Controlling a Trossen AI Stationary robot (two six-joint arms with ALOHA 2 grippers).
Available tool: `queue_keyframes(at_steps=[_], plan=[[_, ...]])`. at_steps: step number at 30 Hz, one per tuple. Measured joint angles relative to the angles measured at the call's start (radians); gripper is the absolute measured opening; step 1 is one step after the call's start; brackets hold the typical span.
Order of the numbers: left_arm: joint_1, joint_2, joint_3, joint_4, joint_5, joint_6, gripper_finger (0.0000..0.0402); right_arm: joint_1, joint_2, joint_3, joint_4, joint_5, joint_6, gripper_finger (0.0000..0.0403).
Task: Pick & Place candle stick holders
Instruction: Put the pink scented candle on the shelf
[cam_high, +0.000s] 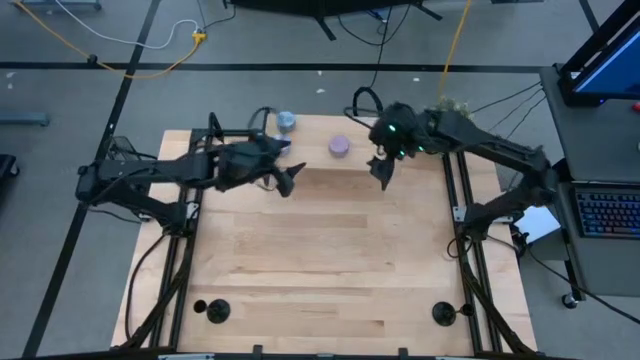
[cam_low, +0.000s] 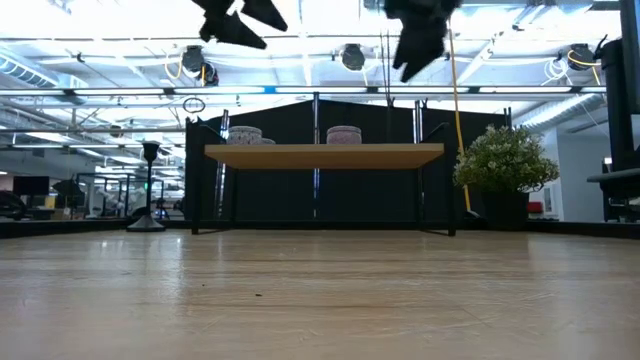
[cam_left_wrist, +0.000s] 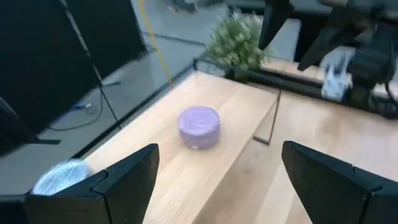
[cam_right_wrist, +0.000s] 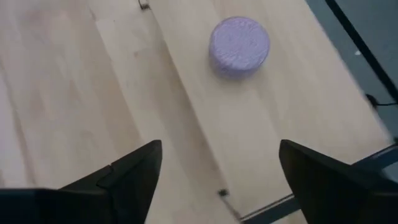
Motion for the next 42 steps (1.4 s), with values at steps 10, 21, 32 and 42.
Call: queue_keyframes(at_steps=[10,21,32,42], plan=[[0.101,0.325,0.384,-0.23,0.139,0.105,0.0347,0.079,-0.392,-0.542,0.412,-0.009,0.216,0.0234],[0.238,0.604,0.752,-0.461,0.342,0.13,0.0347,0.12,-0.679,-0.912,0.683,-0.009,0.399,0.0172],[0.316,0.753,0.915,-0.533,0.449,0.131,0.0363,0.119,-0.727,-0.957,0.718,-0.008,0.395,0.0142],[0.329,0.789,0.916,-0.537,0.443,0.143,0.0393,0.119,-0.727,-0.957,0.717,-0.007,0.392,0.0141]])
